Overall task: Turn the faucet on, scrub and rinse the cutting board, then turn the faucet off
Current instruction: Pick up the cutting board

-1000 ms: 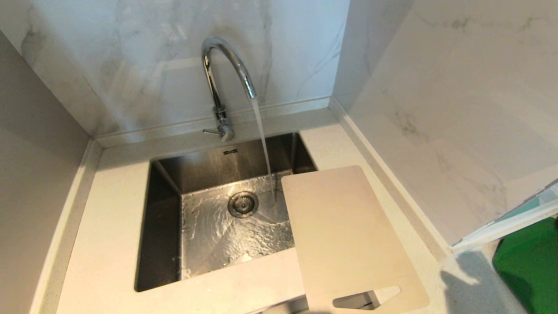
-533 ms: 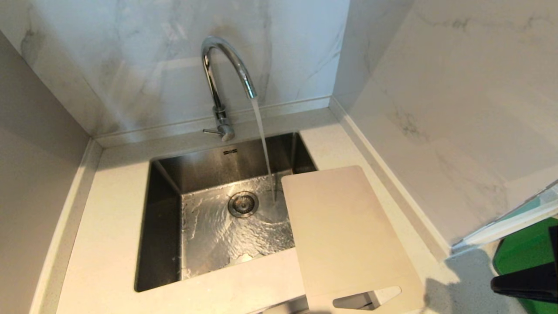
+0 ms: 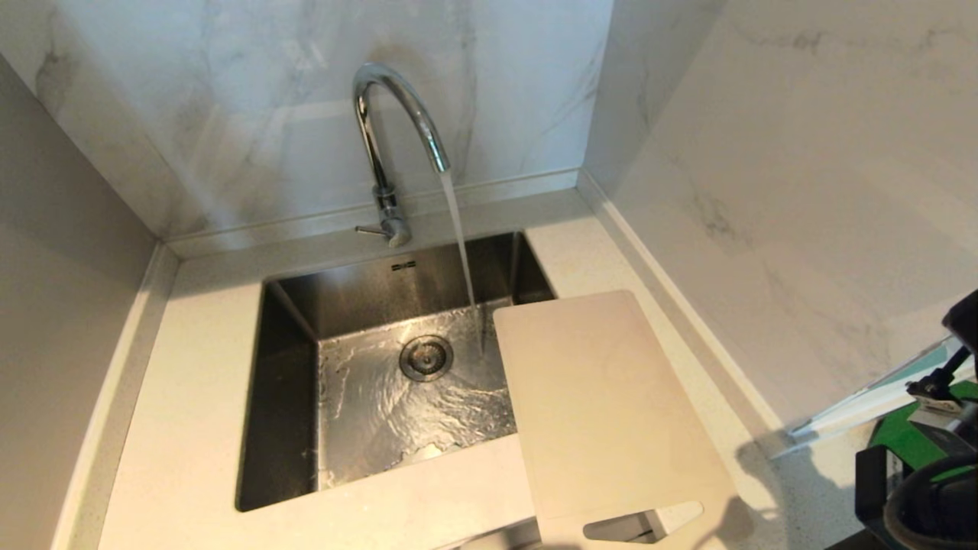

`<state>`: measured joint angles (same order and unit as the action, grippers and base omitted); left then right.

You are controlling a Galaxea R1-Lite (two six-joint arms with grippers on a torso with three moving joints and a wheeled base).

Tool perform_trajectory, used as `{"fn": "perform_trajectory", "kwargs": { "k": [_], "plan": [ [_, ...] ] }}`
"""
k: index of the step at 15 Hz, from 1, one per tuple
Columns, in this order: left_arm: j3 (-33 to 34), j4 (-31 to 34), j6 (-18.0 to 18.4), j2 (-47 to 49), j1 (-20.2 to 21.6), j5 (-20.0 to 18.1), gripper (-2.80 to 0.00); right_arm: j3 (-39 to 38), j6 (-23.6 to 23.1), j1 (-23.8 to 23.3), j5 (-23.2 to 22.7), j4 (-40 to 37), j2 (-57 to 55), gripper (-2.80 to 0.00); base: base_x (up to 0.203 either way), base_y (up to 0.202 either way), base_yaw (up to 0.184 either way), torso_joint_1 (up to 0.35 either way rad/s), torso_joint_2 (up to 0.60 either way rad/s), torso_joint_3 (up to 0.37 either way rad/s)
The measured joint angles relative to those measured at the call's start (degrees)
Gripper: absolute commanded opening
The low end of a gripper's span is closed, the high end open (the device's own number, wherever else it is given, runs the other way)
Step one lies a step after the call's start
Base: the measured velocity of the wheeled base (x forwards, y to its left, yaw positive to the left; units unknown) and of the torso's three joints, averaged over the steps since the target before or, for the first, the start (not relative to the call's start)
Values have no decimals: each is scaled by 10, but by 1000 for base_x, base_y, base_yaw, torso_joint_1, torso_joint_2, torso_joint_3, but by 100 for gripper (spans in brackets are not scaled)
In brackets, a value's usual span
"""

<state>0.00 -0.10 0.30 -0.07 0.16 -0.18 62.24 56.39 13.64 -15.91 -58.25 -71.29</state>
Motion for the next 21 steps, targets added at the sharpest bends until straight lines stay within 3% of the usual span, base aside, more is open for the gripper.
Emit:
{"fn": "perform_trajectory", "kwargs": {
  "k": [5, 8, 13, 14, 21],
  "plan": [
    [0, 0, 0, 0, 0, 0, -280, -101, 33, 48, 69, 129, -28, -280, 0, 0, 0, 0, 0, 0],
    [0, -1, 7, 0, 0, -1, -280, -131, 46, 85, 100, 167, -67, -280, 0, 0, 0, 0, 0, 0],
    [0, -1, 7, 0, 0, 0, -280, -139, 54, 103, 110, 211, -111, -280, 0, 0, 0, 0, 0, 0],
    [0, -1, 6, 0, 0, 0, -280, -139, 62, 103, 111, 213, -118, 0, 0, 0, 0, 0, 0, 0],
    [0, 0, 2, 0, 0, 0, -280, -140, 74, 112, 120, 231, -145, 0, 0, 0, 0, 0, 0, 0]
  ]
}}
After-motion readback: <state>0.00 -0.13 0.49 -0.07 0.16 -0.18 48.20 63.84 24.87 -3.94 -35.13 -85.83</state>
